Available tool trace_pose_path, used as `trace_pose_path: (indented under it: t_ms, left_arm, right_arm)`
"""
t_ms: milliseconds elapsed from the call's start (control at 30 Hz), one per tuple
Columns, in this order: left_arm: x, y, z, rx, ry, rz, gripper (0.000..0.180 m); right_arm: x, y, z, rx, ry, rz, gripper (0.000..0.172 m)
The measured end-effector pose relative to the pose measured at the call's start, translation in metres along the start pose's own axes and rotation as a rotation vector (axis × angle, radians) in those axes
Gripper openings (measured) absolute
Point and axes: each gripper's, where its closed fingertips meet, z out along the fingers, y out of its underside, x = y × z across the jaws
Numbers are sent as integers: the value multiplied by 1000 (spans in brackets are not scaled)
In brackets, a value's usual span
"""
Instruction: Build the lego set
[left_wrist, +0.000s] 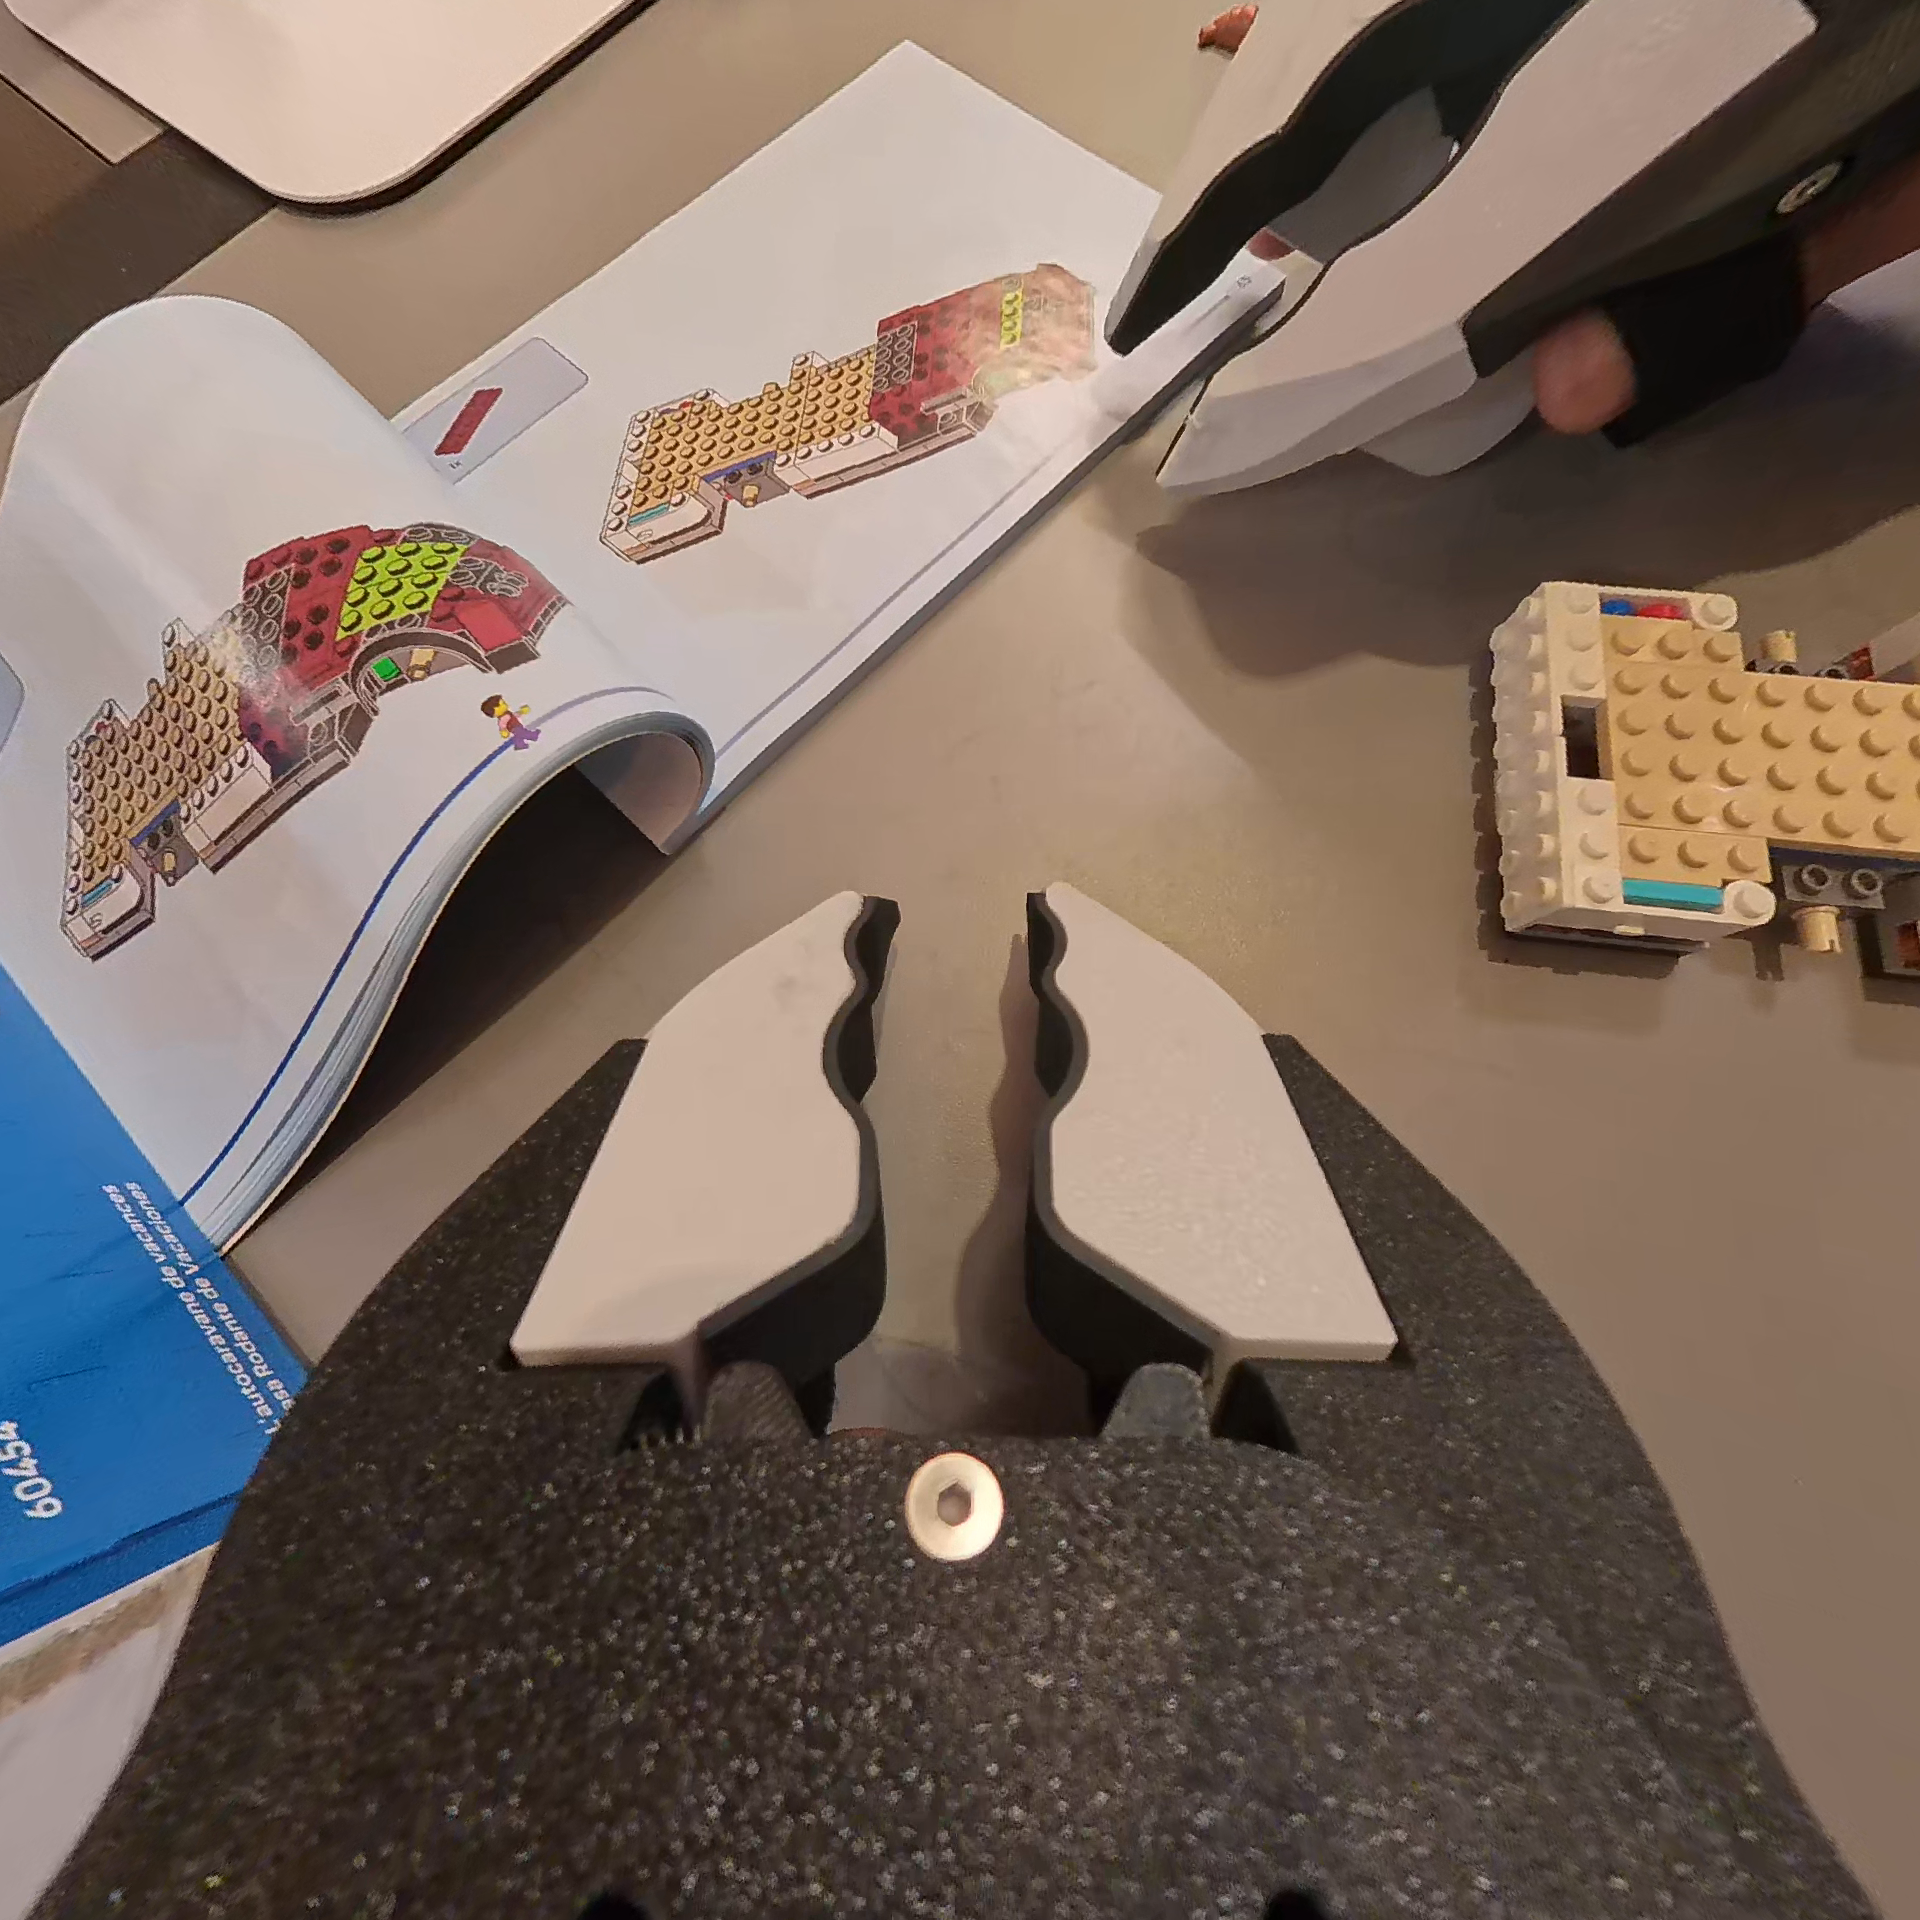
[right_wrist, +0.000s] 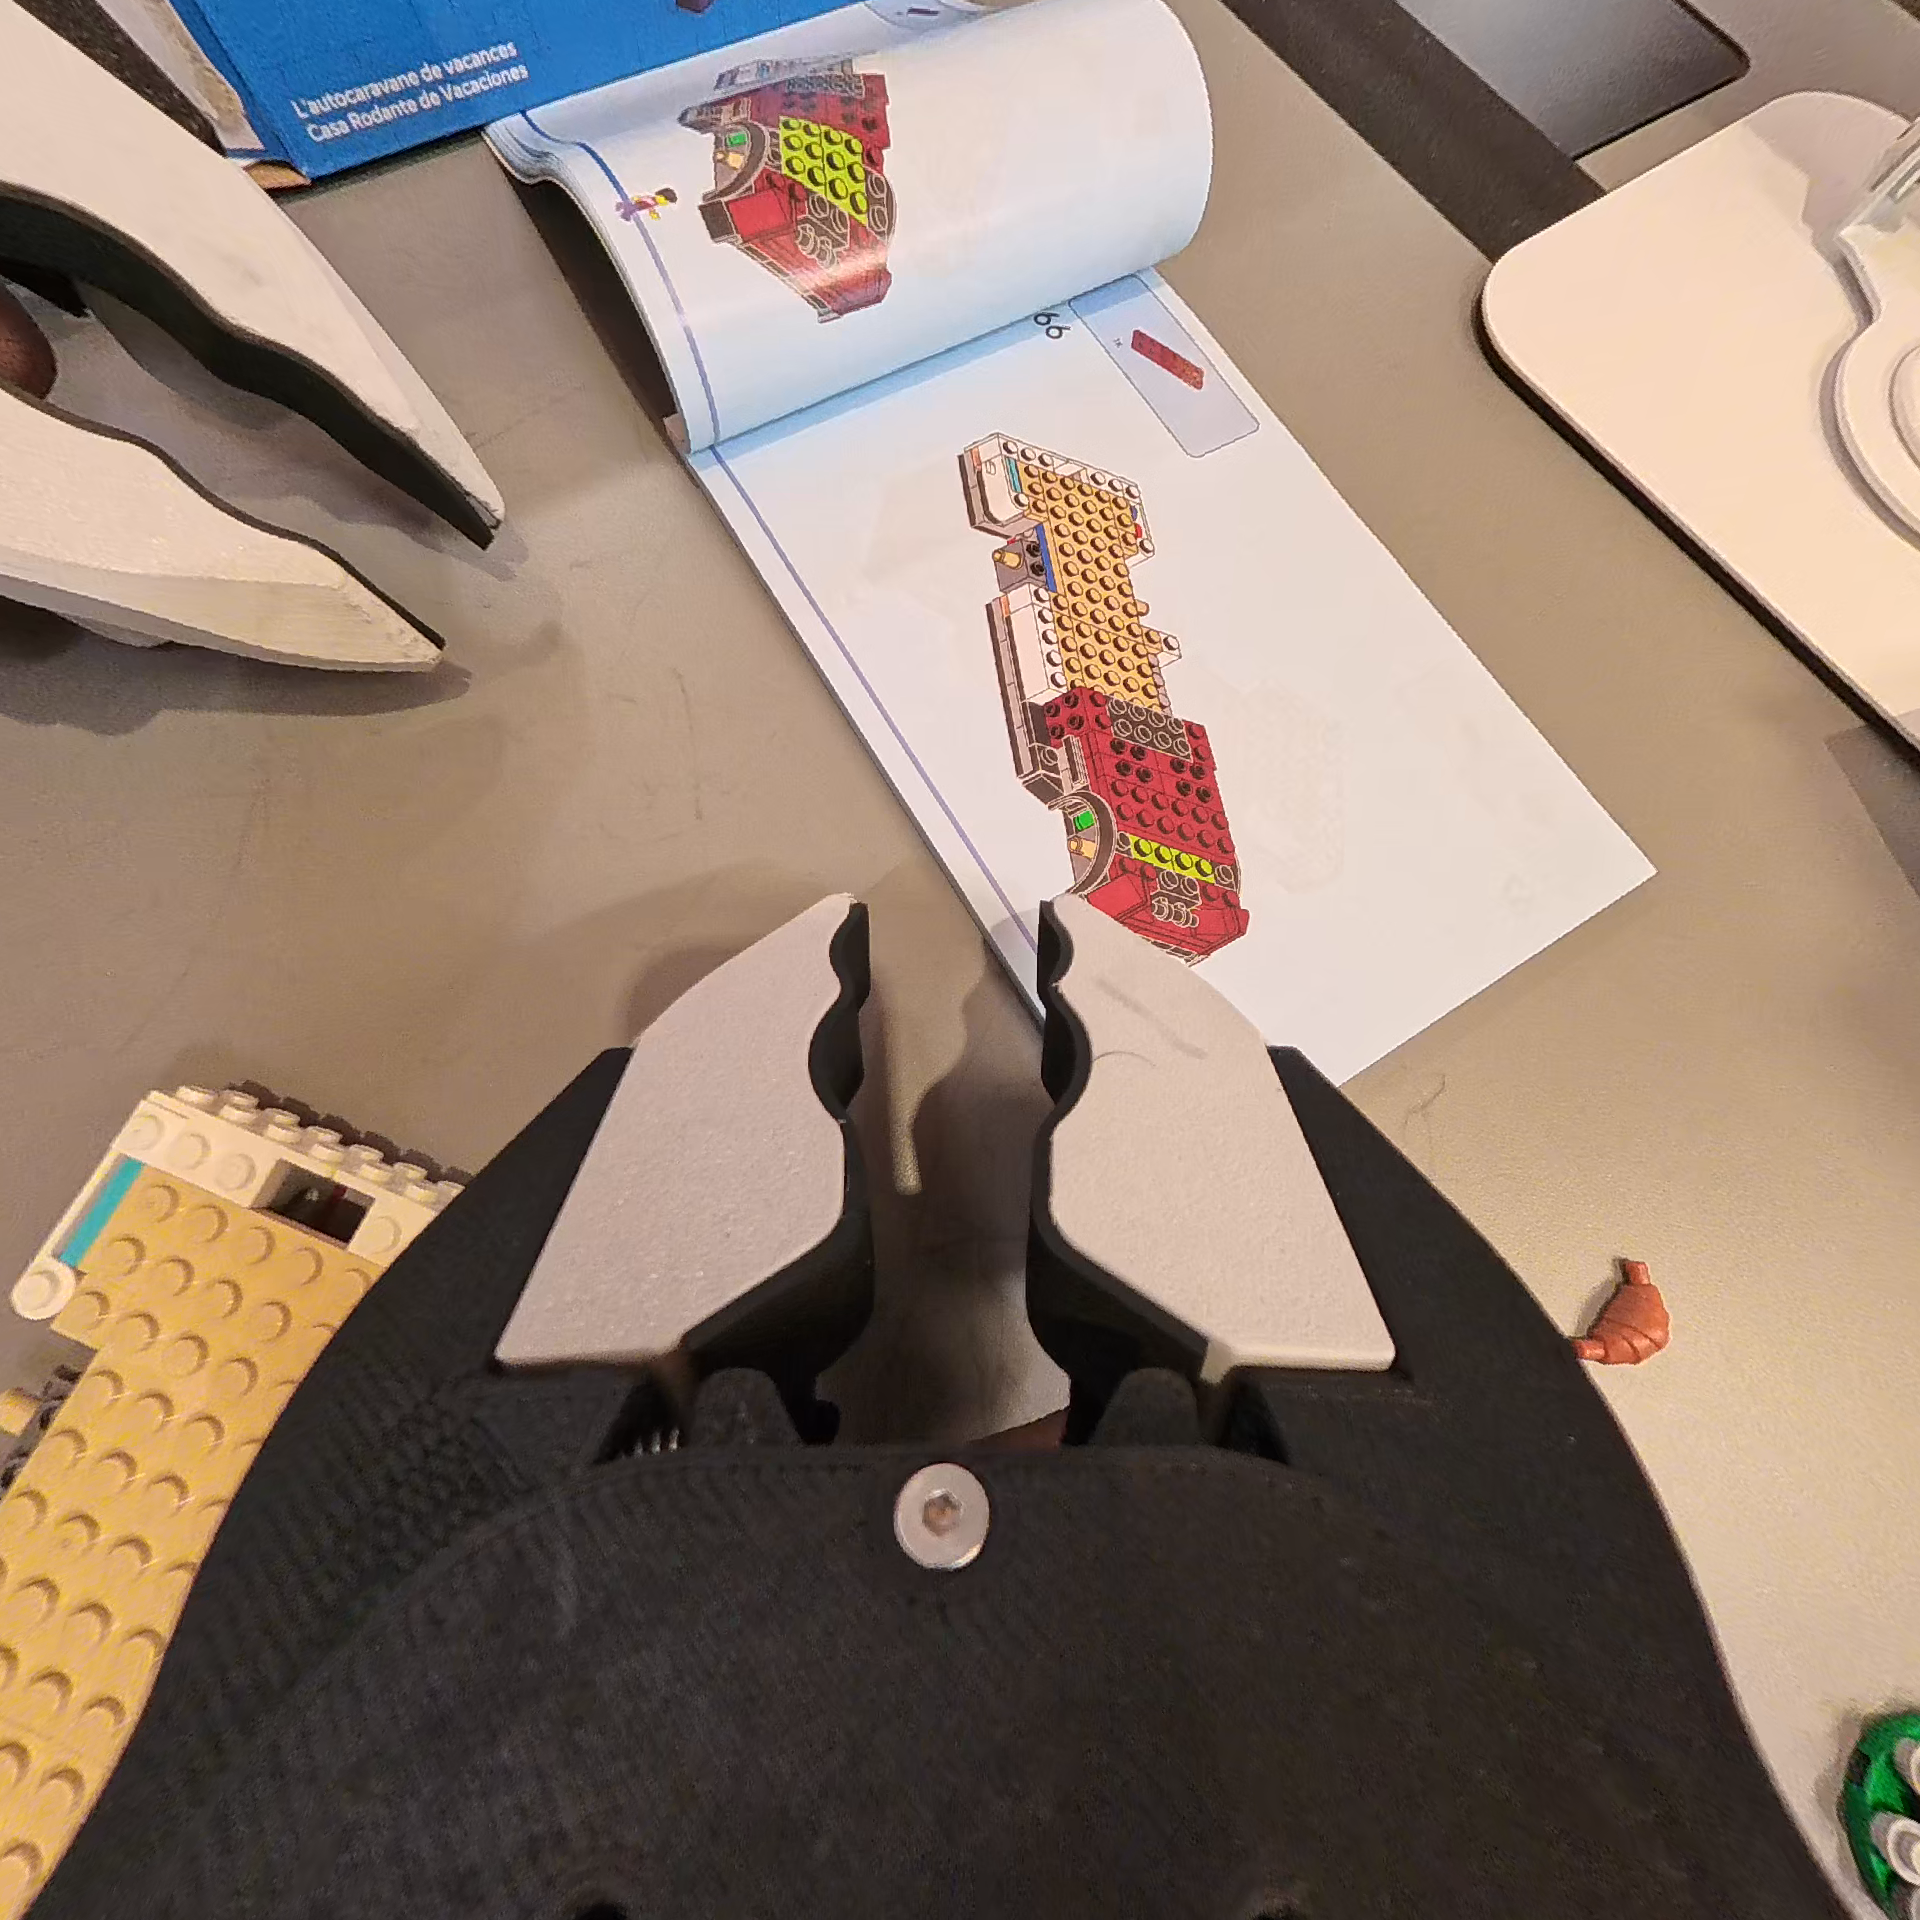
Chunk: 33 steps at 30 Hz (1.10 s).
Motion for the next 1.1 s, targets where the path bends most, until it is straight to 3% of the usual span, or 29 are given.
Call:
trace_pose_path:
  t_ms: [1100]
  left_arm:
    - [-1,2,1,-11,-7,-1,28]
  right_arm:
    - [-1,1,0,-8,1,-3,31]
